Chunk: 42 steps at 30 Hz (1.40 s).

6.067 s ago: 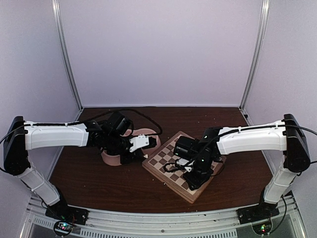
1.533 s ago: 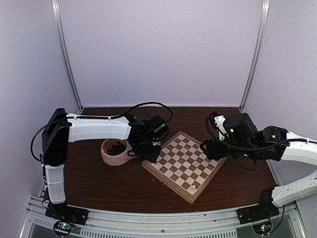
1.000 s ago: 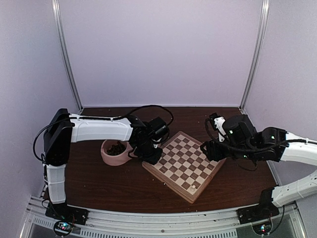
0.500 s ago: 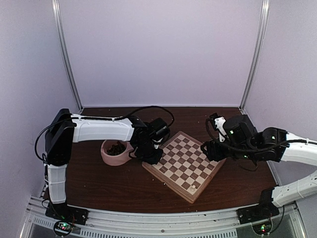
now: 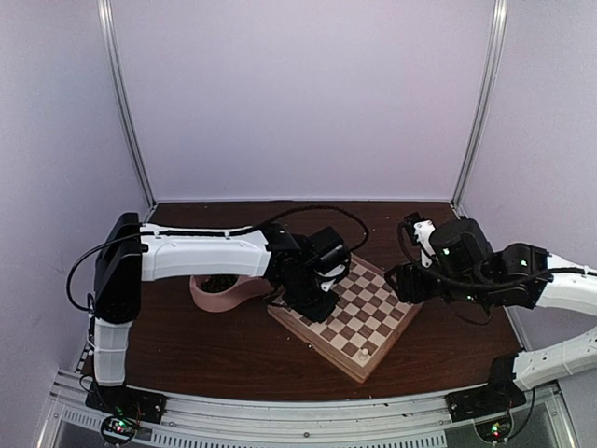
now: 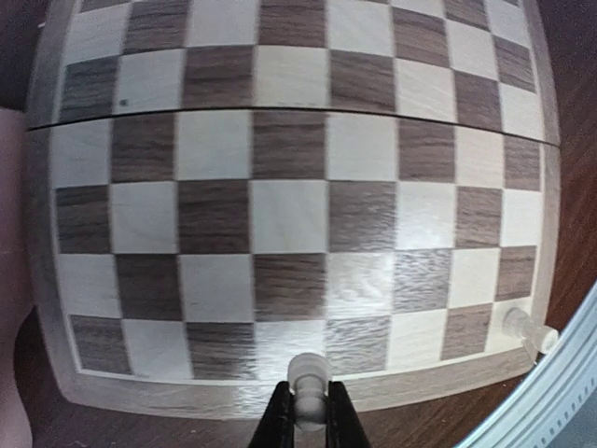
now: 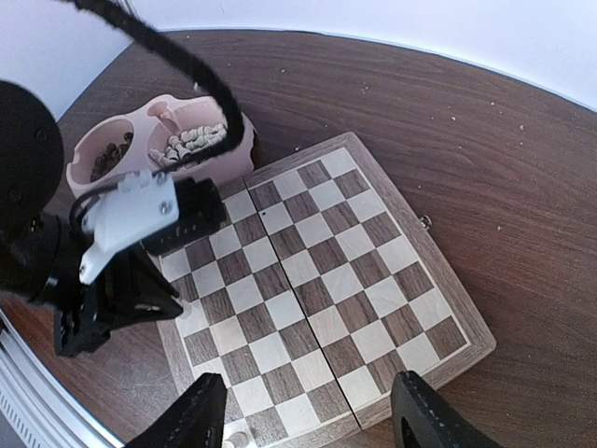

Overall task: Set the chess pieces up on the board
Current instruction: Pick up the pawn from the chessboard, then place the pawn at g2.

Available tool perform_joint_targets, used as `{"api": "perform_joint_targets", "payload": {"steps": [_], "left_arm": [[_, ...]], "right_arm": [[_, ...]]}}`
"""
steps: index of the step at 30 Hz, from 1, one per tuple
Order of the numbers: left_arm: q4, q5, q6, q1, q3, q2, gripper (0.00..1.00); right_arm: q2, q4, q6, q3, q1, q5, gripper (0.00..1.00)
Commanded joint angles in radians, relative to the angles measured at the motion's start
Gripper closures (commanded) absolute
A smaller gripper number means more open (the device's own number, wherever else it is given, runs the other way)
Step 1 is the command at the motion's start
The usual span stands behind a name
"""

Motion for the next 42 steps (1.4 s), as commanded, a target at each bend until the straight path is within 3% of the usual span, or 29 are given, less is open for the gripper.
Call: {"api": "perform_joint_targets", "payload": {"steps": [1,14,29,42], "left_arm": [[0.066,0.086,0.054,-0.044,0.026,0.032,0.93],[0.148,0.182,0.078,-0.101,0.101,0.117,0.93],[0.121,0.198,0.101,-0.102,0.182,0.193,0.92],[0.064,0.152,0.112,-0.102,0.213,0.161,0.59]], "right_arm": [[-0.065,-0.033,0.043,-0.033,-0.009,0.087,0.37],[-0.181,-0.086,0.109,-0.089,-0.021,0.141,0.39],[-0.175,-0.094,0.105,-0.084,-0.025,0.133,0.39],[-0.179,-0.099,0.106,-0.084,-0.027,0.125,0.39]]}}
